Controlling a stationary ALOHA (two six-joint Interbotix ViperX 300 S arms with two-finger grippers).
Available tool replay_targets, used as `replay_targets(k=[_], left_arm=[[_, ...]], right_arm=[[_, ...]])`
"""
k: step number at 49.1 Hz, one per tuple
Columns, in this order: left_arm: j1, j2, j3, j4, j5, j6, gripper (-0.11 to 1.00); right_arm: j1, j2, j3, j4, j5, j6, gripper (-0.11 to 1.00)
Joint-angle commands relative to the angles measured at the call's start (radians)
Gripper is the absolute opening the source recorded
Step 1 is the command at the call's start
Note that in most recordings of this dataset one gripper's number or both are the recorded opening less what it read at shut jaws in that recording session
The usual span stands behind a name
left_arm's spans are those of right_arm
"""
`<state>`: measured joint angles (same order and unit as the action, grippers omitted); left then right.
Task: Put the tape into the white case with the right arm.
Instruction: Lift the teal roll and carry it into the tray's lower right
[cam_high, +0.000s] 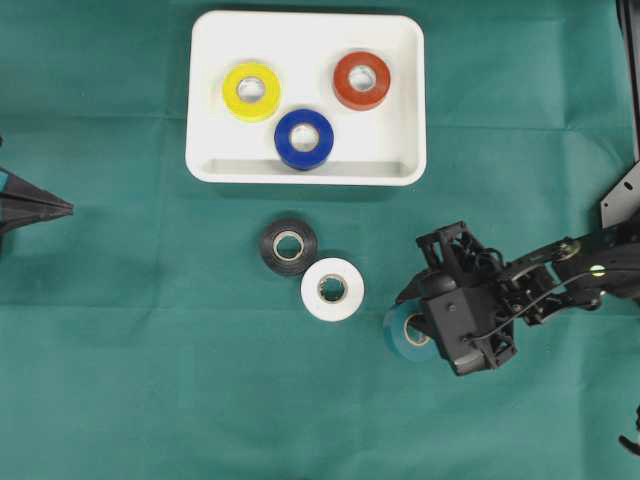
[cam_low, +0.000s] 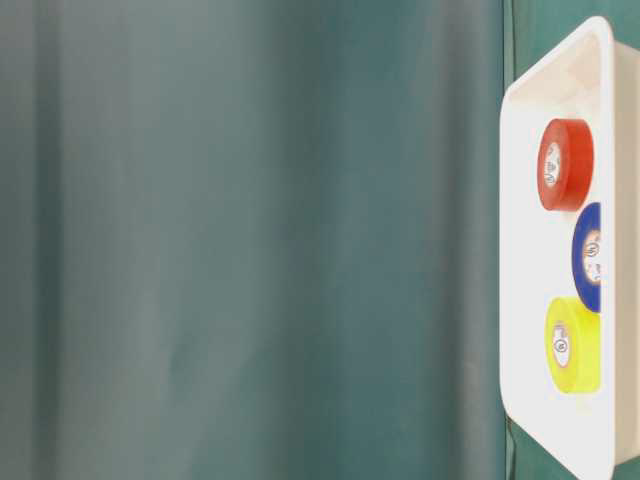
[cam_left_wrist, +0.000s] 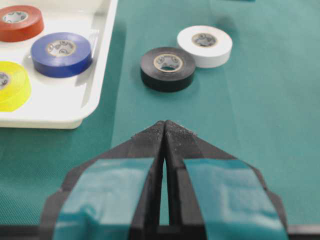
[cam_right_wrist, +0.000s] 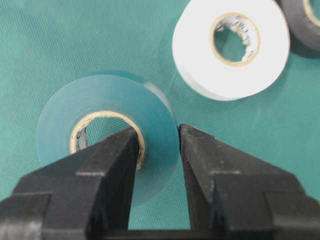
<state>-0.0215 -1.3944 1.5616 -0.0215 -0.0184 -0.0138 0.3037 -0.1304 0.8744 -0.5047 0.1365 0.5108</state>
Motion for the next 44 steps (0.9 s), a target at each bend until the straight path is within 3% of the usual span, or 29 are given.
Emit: replay_targets(k=[1, 19, 44], left_arm=[[0.002, 0.011, -0.012, -0.002, -0.005, 0.0, 0.0], [0.002, 0.009, -0.012, -0.002, -0.005, 0.0, 0.0], [0.002, 0.009, -0.012, -0.002, -0.005, 0.0, 0.0]], right_arm=[[0.006, -0.043, -0.017, 0.003, 0.006, 0.002, 0.0], [-0.006, -0.043, -0.035, 0.003, 0.006, 0.003, 0.0], [-0.302, -0.04, -0.048, -0.006, 0.006, 0.0, 0.0]])
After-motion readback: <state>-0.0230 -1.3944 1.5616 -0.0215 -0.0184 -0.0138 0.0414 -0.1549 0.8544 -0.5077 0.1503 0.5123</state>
